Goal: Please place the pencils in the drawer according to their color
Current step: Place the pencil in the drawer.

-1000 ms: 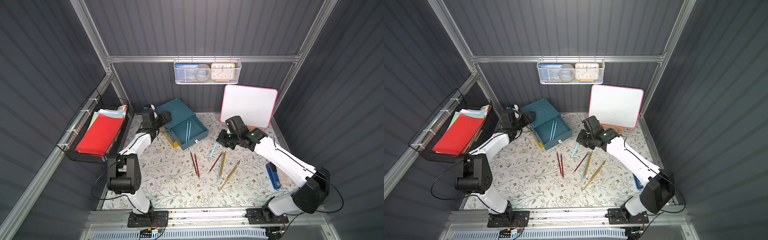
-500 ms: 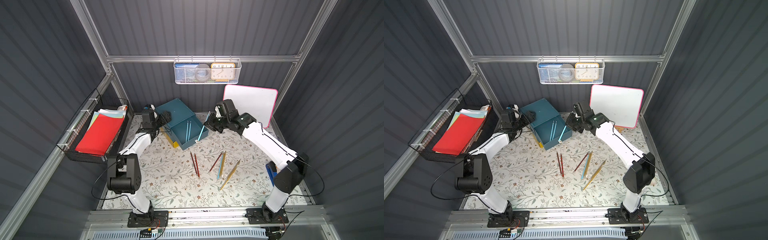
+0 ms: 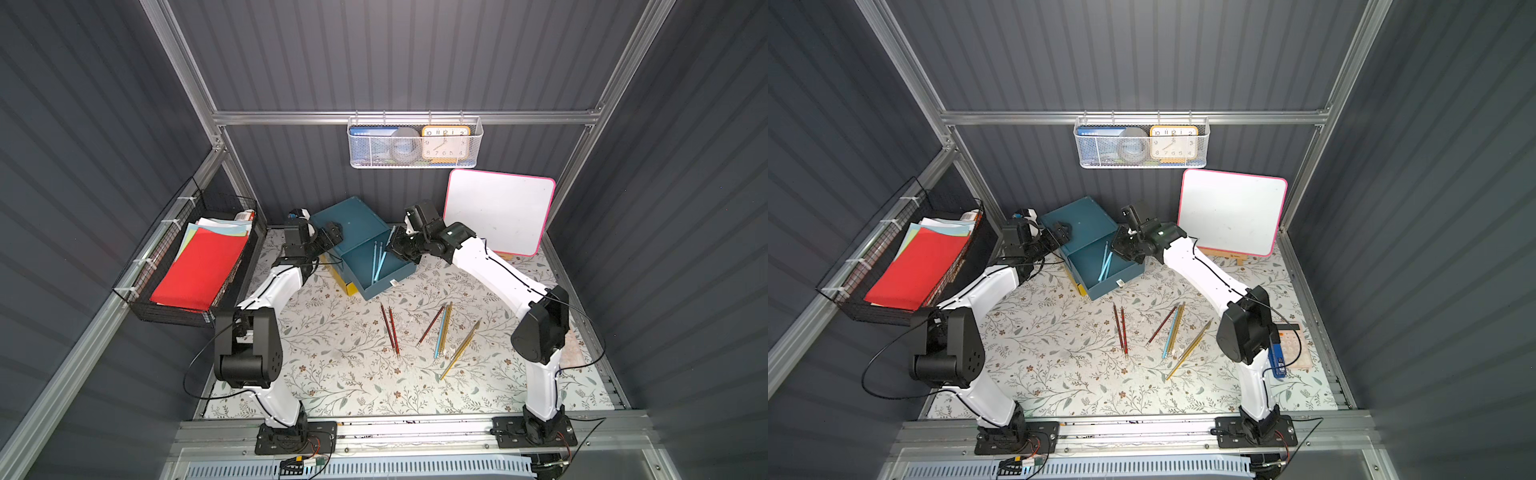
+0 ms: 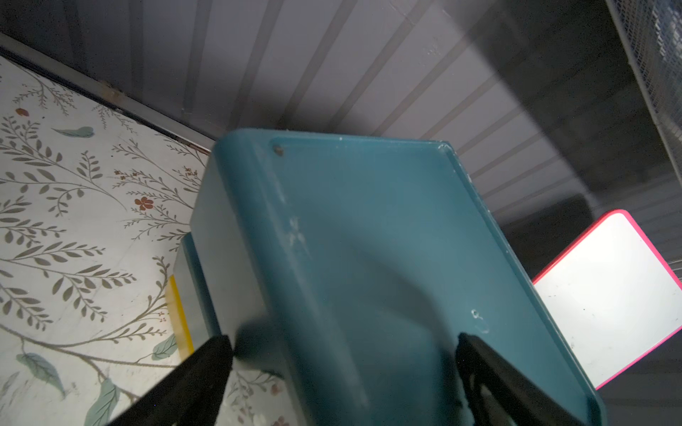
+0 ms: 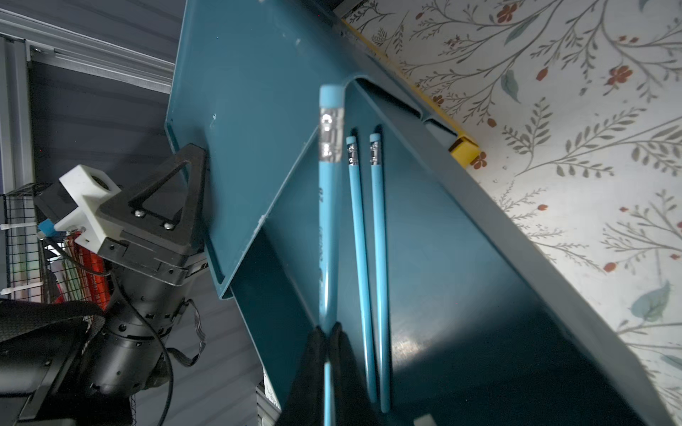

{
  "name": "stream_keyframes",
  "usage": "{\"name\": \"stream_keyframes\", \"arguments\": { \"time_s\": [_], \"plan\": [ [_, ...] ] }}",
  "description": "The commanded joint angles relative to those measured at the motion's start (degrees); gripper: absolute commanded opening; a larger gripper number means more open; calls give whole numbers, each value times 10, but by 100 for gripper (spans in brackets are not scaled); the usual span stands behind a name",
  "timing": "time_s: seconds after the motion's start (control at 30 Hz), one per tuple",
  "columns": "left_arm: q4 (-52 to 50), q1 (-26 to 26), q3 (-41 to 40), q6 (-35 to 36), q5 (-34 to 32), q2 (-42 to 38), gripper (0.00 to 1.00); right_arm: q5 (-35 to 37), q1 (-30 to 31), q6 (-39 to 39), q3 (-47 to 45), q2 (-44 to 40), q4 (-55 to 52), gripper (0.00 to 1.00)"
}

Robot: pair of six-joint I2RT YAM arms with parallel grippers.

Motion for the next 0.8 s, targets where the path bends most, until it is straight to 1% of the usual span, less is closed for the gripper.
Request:
{"name": "stream_keyframes", "arguments": {
  "time_s": [0.0,0.4,0.43,0.47,0.6,0.77],
  "plan": [
    [-9,-11,2,0,0,12,100,-2,4,3,21,14,0,0],
    [-8,-11,1,-1,-1,10,100,-9,30,14,56,60,0,0],
    [-8,-11,1,-1,-1,10,100,-20,31,14,56,60,2,0],
    [-8,-11,1,-1,-1,10,100,-30,31,13,56,58,4,0],
    [-8,-12,4,-2,-2,9,100,-26,28,0,58,37,2,0],
    [-8,-12,4,-2,-1,8,100,-21,26,-22,32,-24,-4,0]
  ]
}}
